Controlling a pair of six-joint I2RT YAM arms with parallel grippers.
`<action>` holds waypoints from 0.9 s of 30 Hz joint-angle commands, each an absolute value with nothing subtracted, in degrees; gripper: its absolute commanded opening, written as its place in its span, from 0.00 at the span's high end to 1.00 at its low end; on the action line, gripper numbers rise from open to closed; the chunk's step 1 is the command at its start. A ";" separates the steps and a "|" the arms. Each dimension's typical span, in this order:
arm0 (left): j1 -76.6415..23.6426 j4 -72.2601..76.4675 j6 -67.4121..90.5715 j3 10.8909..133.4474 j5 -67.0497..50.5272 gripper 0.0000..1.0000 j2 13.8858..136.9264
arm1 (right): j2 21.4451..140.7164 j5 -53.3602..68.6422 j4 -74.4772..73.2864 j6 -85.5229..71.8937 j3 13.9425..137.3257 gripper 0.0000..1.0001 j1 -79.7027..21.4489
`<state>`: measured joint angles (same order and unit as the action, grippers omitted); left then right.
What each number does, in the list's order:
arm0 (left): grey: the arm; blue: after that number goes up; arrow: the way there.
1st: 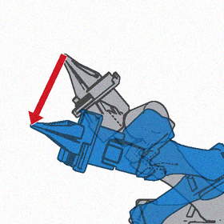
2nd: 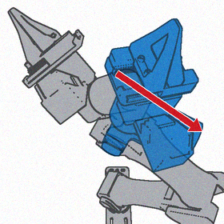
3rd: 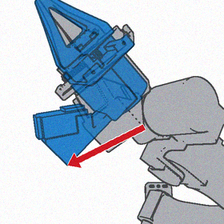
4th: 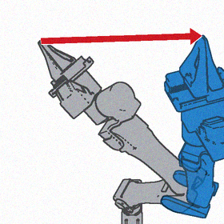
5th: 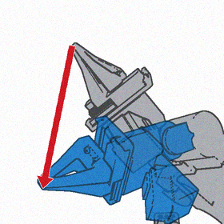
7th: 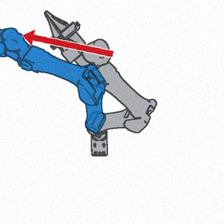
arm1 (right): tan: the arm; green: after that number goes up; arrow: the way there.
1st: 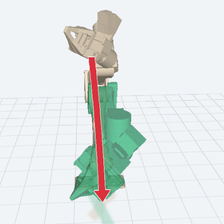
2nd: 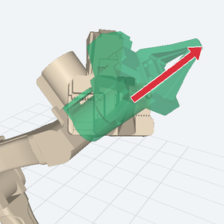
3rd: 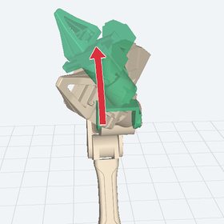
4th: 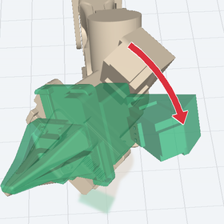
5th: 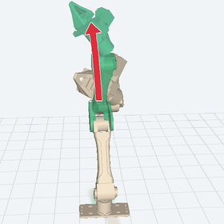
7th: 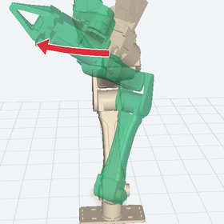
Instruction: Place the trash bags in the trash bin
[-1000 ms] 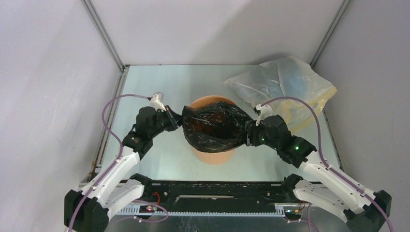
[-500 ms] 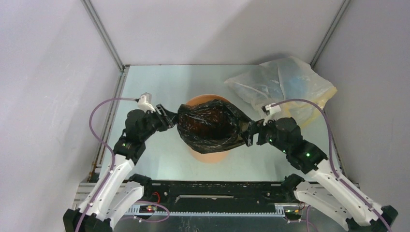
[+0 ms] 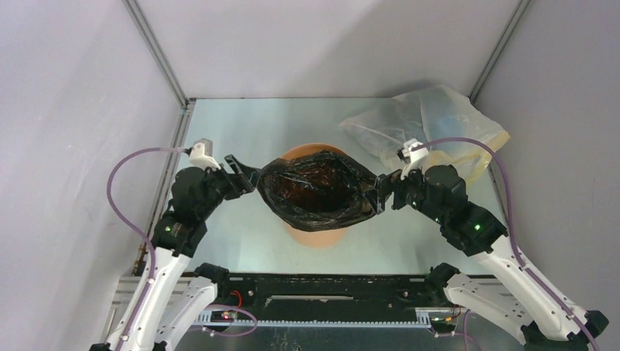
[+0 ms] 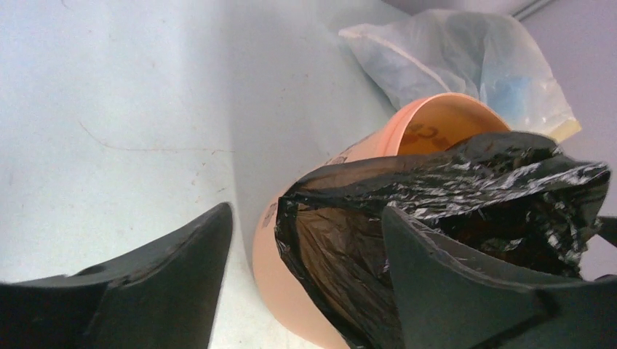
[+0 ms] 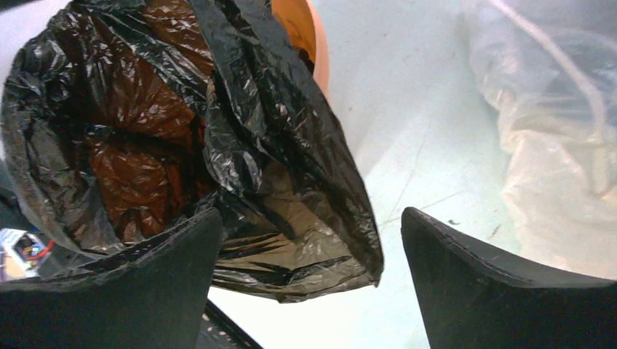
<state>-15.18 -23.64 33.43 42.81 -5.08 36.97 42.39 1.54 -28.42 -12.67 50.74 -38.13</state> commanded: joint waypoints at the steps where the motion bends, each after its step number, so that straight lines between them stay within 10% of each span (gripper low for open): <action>1: -14.94 -30.97 30.38 48.42 -0.19 0.16 37.49 | 43.34 -1.82 -29.13 -8.36 55.35 0.02 -37.94; 11: -14.94 -19.16 24.24 53.92 -16.02 0.21 41.48 | 54.85 12.46 -27.83 -4.92 66.69 0.36 -37.36; 27: -14.94 -17.79 22.76 50.48 -17.94 0.19 40.87 | 75.12 26.39 -27.78 3.92 85.39 0.36 -37.64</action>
